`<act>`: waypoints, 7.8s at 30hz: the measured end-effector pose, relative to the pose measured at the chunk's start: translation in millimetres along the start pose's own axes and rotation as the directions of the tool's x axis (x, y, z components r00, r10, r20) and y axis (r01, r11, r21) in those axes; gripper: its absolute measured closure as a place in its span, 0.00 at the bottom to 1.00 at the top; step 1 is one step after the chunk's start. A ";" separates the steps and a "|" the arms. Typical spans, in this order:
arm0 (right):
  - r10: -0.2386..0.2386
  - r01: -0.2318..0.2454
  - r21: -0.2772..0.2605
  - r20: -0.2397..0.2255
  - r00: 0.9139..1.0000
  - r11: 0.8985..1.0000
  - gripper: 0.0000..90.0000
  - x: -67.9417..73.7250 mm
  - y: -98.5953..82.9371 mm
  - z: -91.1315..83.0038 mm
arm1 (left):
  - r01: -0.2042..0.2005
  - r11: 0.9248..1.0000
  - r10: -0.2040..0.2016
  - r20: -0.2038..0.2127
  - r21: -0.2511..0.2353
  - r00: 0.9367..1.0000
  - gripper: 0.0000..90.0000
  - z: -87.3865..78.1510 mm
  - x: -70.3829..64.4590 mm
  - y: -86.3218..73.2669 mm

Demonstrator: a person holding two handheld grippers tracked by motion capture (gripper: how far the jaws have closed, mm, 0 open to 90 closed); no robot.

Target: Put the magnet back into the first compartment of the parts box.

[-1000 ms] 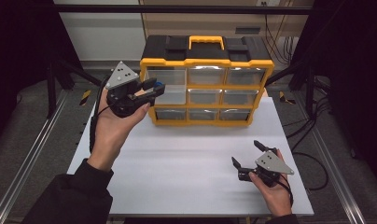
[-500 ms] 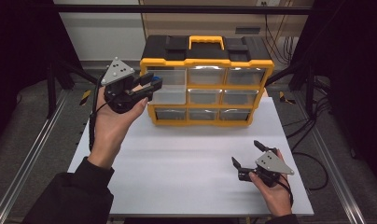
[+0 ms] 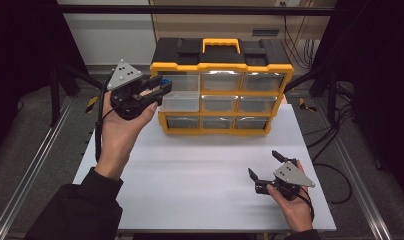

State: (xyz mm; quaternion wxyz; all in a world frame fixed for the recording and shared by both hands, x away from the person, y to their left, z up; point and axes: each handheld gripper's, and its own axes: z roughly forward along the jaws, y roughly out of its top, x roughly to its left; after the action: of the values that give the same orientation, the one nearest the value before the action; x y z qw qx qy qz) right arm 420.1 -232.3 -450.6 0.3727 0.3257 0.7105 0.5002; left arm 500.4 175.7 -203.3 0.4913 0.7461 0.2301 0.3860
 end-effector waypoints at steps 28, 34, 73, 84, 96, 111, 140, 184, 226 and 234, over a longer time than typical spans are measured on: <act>0.001 -0.001 -0.001 0.000 1.000 1.000 0.06 -0.7 -0.3 0.0 | -0.010 1.000 0.009 -0.047 -0.013 0.999 0.69 1.6 2.1 2.0; 0.000 0.000 0.000 -0.001 1.000 1.000 0.06 -0.3 -0.3 0.1 | -0.008 1.000 0.007 -0.065 -0.015 0.998 0.69 1.6 4.2 1.0; 0.001 -0.001 -0.003 -0.002 1.000 1.000 0.06 -1.2 -0.4 -0.3 | 0.054 0.998 -0.055 -0.087 -0.011 0.995 0.69 30.2 13.4 -16.6; 0.000 0.000 -0.003 -0.003 1.000 1.000 0.06 -1.4 -0.4 -0.4 | 0.048 0.999 -0.048 -0.077 -0.007 0.996 0.69 37.8 7.5 -18.0; 0.001 -0.001 -0.005 -0.004 1.000 1.000 0.06 -1.2 -0.7 0.1 | 0.028 1.000 -0.027 -0.065 0.007 0.997 0.69 41.2 5.4 -20.7; -0.001 0.001 0.001 -0.011 1.000 1.000 0.07 -0.8 -0.8 0.3 | 0.024 1.000 -0.024 -0.064 0.007 0.998 0.69 45.4 1.8 -26.2; -0.002 0.002 0.004 -0.008 1.000 1.000 0.06 -0.1 -0.5 -0.2 | -0.047 0.995 0.044 -0.033 -0.087 0.998 0.31 30.3 -8.9 -15.4; 0.004 -0.004 0.008 0.001 1.000 1.000 0.03 -0.1 -1.4 0.7 | -0.087 0.991 0.084 -0.031 -0.102 0.996 0.08 6.3 -26.6 -17.2; 0.002 -0.002 0.016 0.003 1.000 1.000 0.04 0.2 -1.9 1.0 | -0.110 0.989 0.112 0.019 -0.101 0.994 0.07 -3.0 -54.6 -33.4; 0.002 -0.002 0.017 0.002 1.000 1.000 0.04 0.1 -2.0 1.0 | -0.105 0.989 0.108 0.025 -0.101 0.994 0.07 -3.6 -57.9 -38.5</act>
State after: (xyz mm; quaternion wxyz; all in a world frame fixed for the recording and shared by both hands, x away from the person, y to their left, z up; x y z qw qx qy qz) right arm 420.7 -232.4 -452.7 0.3703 0.3300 0.7140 0.4941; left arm 464.4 151.7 -257.9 0.5102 0.7375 0.1630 0.4114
